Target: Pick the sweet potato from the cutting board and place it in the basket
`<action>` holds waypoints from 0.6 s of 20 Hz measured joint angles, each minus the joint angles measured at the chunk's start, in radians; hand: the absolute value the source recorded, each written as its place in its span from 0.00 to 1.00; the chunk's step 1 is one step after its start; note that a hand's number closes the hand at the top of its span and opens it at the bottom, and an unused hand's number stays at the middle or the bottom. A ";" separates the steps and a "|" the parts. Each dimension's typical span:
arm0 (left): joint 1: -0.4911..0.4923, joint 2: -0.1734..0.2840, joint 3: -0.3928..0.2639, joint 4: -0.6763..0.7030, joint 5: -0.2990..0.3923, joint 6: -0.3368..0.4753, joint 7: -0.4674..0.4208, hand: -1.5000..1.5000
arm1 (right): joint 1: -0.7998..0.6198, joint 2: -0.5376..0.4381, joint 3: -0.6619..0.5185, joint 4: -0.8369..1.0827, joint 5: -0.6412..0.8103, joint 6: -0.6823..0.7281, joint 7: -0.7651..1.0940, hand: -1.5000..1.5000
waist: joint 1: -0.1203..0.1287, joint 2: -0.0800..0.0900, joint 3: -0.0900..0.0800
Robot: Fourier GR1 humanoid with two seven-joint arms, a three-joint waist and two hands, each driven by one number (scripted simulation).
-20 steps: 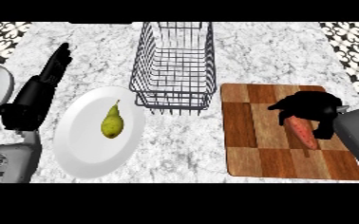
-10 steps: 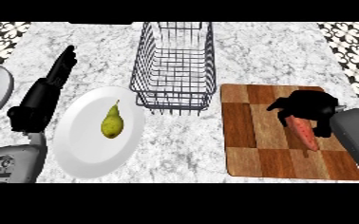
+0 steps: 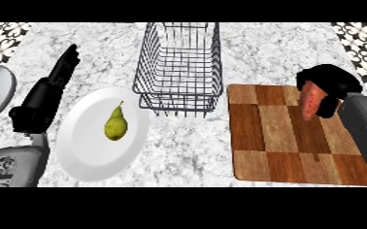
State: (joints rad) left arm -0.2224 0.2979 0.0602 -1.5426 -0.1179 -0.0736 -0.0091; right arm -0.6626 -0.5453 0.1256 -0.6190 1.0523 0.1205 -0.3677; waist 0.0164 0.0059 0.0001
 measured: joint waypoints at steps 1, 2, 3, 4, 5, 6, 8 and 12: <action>0.008 0.000 -0.001 -0.006 0.002 -0.003 -0.002 0.50 | -0.010 0.010 -0.026 0.010 -0.007 -0.031 0.051 1.00 | 0.003 0.000 0.000; 0.008 -0.001 -0.001 -0.009 0.002 -0.004 0.000 0.50 | -0.025 0.017 -0.055 0.016 -0.018 -0.058 0.088 1.00 | 0.004 0.000 0.001; 0.007 0.001 0.002 -0.010 0.006 -0.007 0.000 0.50 | -0.043 0.031 -0.080 0.020 -0.031 -0.085 0.123 1.00 | 0.006 0.000 0.001; 0.007 0.001 0.004 -0.001 0.003 -0.005 -0.007 0.50 | -0.059 0.038 -0.110 0.016 -0.051 -0.113 0.141 1.00 | 0.003 0.001 0.001; 0.009 0.002 0.004 0.001 0.001 -0.004 -0.010 0.50 | -0.072 0.044 -0.141 0.008 -0.076 -0.139 0.148 1.00 | 0.001 0.000 0.001; 0.008 0.004 0.009 -0.003 0.004 -0.005 -0.002 0.50 | -0.084 0.052 -0.171 -0.004 -0.104 -0.161 0.150 1.00 | -0.001 -0.002 0.001; 0.014 0.007 0.013 -0.004 0.005 -0.007 -0.004 0.50 | -0.124 0.072 -0.237 -0.033 -0.177 -0.179 0.140 1.00 | -0.004 -0.005 0.002; 0.019 0.004 0.011 -0.013 -0.001 -0.002 0.009 0.50 | -0.198 0.106 -0.344 -0.102 -0.333 -0.127 0.098 1.00 | -0.015 -0.012 0.001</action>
State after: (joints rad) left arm -0.2034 0.3018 0.0712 -1.5554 -0.1185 -0.0752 0.0001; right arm -0.8603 -0.4397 -0.2182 -0.7211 0.7193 -0.0066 -0.2695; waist 0.0014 -0.0060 0.0010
